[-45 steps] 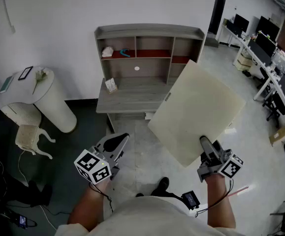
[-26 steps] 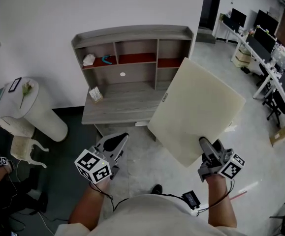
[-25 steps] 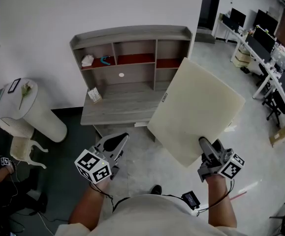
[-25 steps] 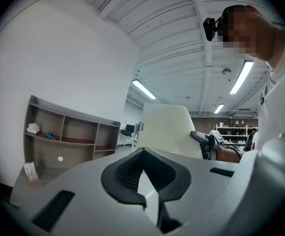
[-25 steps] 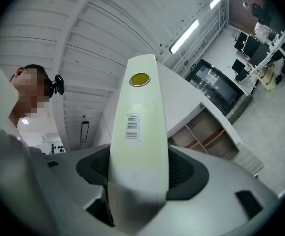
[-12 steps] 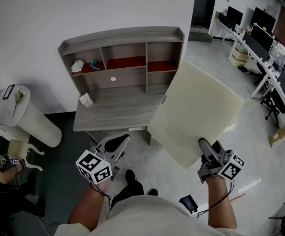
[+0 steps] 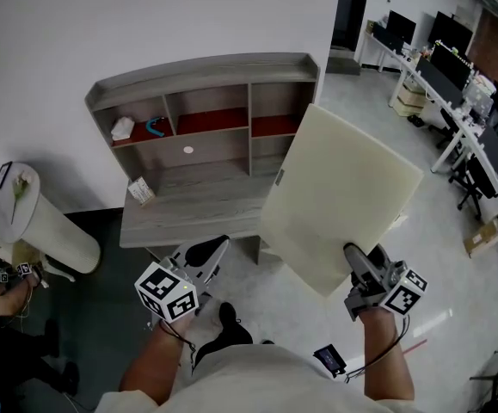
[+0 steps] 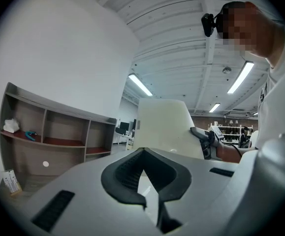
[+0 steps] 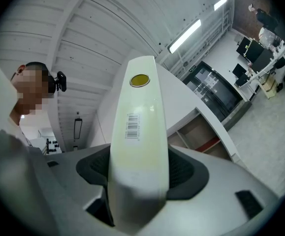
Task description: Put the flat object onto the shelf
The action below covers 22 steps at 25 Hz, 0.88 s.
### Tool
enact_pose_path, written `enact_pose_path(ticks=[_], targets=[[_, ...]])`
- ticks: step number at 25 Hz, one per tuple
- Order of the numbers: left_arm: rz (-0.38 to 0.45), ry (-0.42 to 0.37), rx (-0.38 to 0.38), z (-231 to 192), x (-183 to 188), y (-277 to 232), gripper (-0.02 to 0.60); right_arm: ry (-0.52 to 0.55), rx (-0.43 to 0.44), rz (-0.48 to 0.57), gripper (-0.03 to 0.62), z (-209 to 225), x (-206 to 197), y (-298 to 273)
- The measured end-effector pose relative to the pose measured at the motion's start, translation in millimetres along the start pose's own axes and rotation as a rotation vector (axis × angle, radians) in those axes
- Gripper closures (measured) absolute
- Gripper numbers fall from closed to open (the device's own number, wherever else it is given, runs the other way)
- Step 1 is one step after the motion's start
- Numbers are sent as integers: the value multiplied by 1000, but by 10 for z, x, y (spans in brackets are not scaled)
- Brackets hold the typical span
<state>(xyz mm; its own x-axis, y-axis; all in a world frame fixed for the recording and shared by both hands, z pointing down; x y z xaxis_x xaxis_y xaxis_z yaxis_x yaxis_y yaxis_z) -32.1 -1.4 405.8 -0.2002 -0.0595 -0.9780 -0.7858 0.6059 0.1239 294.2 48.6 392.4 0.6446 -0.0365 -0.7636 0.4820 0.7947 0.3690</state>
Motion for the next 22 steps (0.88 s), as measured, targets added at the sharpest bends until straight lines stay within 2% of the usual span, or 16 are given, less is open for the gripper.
enact_pose_path(ticks=[15, 22], targets=[[7, -7, -39, -1677, 395, -239, 566, 43, 27, 30, 281, 235, -329, -1737], [-22, -19, -46, -2198, 470, -234, 566, 51, 35, 22, 281, 277, -511, -2249]])
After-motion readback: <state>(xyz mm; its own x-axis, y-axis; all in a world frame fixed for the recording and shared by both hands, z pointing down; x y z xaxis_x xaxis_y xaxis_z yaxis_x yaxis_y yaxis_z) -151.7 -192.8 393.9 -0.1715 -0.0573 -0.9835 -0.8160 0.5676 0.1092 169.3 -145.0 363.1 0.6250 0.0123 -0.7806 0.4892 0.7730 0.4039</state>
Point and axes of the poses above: the fingertips, and each gripper's own axes: y backward along the fingers, z to its right, x out of its top, the point moved 5 cm from there along y, backward along the fingers, and after that the axes turned 10 degrees about z, right-handed, at the moved point
